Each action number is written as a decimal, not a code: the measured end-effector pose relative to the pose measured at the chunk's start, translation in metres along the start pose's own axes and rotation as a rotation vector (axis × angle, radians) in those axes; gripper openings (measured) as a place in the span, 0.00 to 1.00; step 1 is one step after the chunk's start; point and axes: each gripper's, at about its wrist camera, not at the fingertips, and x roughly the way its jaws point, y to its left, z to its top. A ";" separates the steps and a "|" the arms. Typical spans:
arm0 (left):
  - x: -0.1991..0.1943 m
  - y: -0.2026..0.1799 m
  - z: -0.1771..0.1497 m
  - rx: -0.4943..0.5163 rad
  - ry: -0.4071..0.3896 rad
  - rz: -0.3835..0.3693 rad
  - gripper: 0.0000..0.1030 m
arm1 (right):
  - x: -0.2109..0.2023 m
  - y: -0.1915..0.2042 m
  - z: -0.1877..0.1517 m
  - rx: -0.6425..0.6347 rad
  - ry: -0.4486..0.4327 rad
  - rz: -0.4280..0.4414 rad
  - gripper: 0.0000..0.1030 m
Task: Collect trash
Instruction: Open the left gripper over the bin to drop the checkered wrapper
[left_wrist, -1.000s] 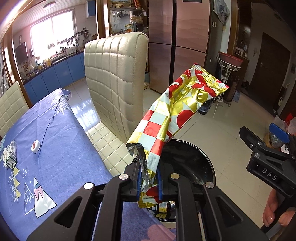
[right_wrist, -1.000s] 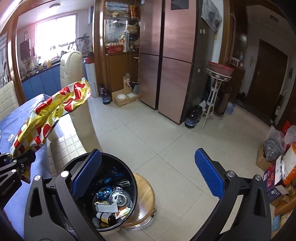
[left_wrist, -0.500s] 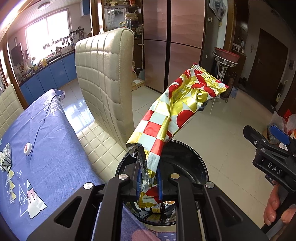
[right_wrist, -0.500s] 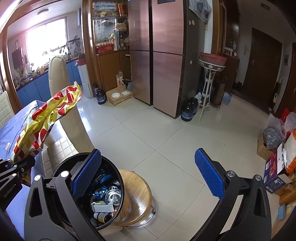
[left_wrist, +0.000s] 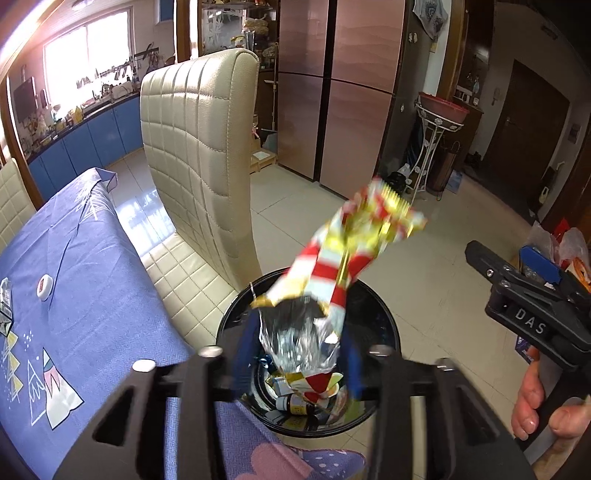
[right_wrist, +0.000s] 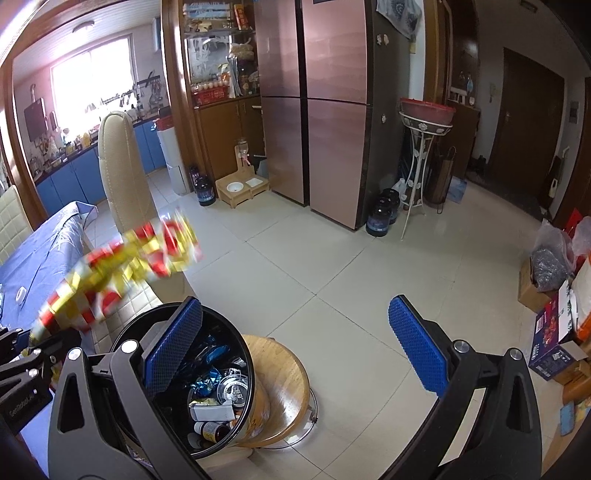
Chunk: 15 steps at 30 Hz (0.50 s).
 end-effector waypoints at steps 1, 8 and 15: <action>-0.004 0.001 0.000 -0.009 -0.015 -0.002 0.63 | 0.000 0.000 0.000 -0.001 -0.001 0.000 0.97; -0.017 0.010 0.001 -0.055 -0.046 0.001 0.74 | -0.007 0.001 0.001 0.009 -0.009 0.008 0.97; -0.019 0.019 0.000 -0.085 -0.044 -0.005 0.75 | -0.015 0.008 0.000 -0.011 -0.019 0.013 0.97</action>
